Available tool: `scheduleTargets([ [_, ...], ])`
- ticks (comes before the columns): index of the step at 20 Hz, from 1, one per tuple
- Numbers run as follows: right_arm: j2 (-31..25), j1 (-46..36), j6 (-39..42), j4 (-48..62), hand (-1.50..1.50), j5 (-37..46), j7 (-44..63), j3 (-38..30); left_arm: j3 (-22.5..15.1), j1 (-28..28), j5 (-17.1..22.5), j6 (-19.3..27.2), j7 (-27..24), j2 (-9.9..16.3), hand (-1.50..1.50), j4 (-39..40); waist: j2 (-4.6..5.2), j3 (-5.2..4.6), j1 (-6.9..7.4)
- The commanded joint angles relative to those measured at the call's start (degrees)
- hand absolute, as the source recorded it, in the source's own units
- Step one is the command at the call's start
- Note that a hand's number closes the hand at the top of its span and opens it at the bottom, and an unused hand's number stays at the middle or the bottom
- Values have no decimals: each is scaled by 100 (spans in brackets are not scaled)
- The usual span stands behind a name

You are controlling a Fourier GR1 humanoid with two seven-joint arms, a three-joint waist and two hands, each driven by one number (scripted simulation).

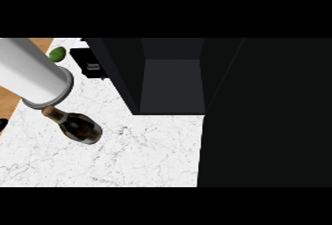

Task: Pick up the wine, place it into the cabinet and close the cabinet

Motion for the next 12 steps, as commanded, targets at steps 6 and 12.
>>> scheduleTargets([
  [6,5,42,-194,-989,-150,-36,752,112,715,-163,290,-442,161,215,-150,816,-3,-2,-8],
  [12,109,-8,-190,-723,-150,-11,557,92,632,-531,-1,-303,331,218,-150,1142,3,1,-10],
])
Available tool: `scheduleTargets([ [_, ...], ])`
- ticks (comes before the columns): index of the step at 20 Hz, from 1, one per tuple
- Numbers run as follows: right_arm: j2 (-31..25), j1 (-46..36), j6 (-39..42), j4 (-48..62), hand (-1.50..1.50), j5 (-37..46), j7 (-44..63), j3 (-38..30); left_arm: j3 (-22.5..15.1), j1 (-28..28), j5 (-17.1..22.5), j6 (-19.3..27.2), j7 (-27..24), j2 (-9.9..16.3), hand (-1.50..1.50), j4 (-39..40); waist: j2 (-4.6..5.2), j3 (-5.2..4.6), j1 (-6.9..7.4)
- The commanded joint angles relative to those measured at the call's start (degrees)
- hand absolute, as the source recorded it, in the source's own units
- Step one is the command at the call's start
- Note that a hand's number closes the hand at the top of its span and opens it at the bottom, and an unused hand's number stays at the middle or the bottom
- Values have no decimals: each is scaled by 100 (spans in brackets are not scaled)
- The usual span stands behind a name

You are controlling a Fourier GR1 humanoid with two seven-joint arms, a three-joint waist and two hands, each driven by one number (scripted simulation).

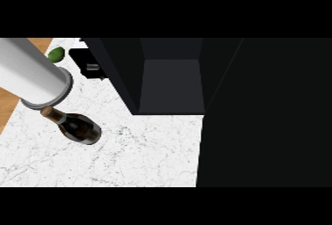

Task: Pick up the wine, place it into the cabinet and close the cabinet

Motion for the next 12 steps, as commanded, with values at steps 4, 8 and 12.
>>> scheduleTargets([
  [4,-58,-58,-172,-1086,-150,-351,842,-62,129,-282,-26,-498,-5,160,-150,1000,-2,-4,-15],
  [8,-38,-218,-106,-749,-150,-370,667,-229,-152,-255,-446,-970,-183,-64,-150,1510,5,-5,6],
  [12,-115,58,71,-940,-150,-536,697,-355,-173,-561,-805,-1225,-381,-90,-150,2172,5,-1,-23],
])
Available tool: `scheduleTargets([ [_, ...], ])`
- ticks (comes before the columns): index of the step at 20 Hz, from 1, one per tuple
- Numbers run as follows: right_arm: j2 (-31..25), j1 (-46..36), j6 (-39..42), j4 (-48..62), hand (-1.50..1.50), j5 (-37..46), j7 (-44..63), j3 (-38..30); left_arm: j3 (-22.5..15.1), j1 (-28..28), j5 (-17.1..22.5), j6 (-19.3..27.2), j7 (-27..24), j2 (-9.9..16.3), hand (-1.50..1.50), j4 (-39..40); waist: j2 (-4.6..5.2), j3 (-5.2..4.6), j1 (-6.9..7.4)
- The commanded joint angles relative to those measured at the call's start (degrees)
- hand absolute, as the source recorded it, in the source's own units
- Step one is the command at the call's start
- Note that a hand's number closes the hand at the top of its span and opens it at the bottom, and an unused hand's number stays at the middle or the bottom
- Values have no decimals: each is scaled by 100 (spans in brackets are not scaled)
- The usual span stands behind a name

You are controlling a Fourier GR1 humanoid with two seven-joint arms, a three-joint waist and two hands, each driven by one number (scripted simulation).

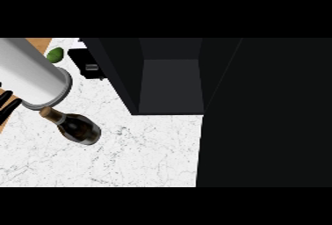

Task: Pick up the wine, place it into the cabinet and close the cabinet

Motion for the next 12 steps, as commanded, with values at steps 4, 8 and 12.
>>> scheduleTargets([
  [4,143,225,-28,-721,-150,-129,249,197,-183,-190,-785,-662,-555,-311,-150,972,1,0,10],
  [8,-91,59,-34,-1036,-150,-690,674,-313,-395,-322,-1520,-425,-822,-643,-150,1061,-1,2,-14],
  [12,-64,-242,-81,-807,-150,-771,677,-516,25,-886,-1714,-703,-1369,-296,-150,2106,8,0,-16],
])
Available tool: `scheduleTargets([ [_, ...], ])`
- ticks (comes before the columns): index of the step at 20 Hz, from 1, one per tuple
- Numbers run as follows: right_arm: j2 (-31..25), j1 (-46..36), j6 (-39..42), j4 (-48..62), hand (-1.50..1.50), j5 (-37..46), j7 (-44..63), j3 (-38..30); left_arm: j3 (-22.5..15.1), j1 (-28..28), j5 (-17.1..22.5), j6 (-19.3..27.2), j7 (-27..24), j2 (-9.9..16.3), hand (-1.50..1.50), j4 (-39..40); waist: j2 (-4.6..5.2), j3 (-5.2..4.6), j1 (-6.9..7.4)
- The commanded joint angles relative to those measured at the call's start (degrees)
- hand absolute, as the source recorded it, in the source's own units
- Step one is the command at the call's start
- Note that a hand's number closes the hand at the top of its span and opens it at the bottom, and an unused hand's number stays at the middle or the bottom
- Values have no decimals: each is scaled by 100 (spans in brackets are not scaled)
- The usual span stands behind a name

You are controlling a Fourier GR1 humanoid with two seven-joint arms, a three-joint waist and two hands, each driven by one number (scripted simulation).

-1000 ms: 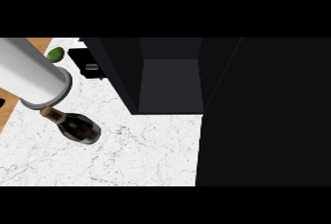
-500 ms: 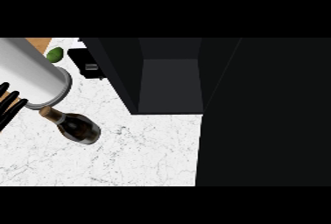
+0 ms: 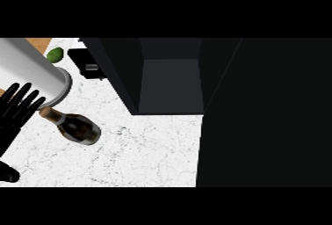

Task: Pick up the wine, place it into the cabinet and close the cabinet

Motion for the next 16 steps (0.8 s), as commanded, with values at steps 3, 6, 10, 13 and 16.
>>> scheduleTargets([
  [3,27,114,-96,-878,-150,-521,464,-109,82,-571,-941,-147,-907,-15,-150,1197,3,-1,-29],
  [6,118,-171,-250,-765,-150,-76,641,202,-35,-195,-1162,-268,-1201,-202,-150,1096,-2,-1,30],
  [10,276,275,-224,-997,-150,-38,469,352,-5,-616,-1434,-315,-1516,-46,-150,1891,-1,-1,-16],
  [13,24,-143,-168,-941,-150,-396,728,-77,-190,-771,-1661,-217,-1683,-208,-150,2006,-2,0,0],
  [16,113,-73,-146,-919,-150,-488,595,-119,-128,-1060,-1910,-386,-2179,-62,-150,2628,5,-3,-36],
])
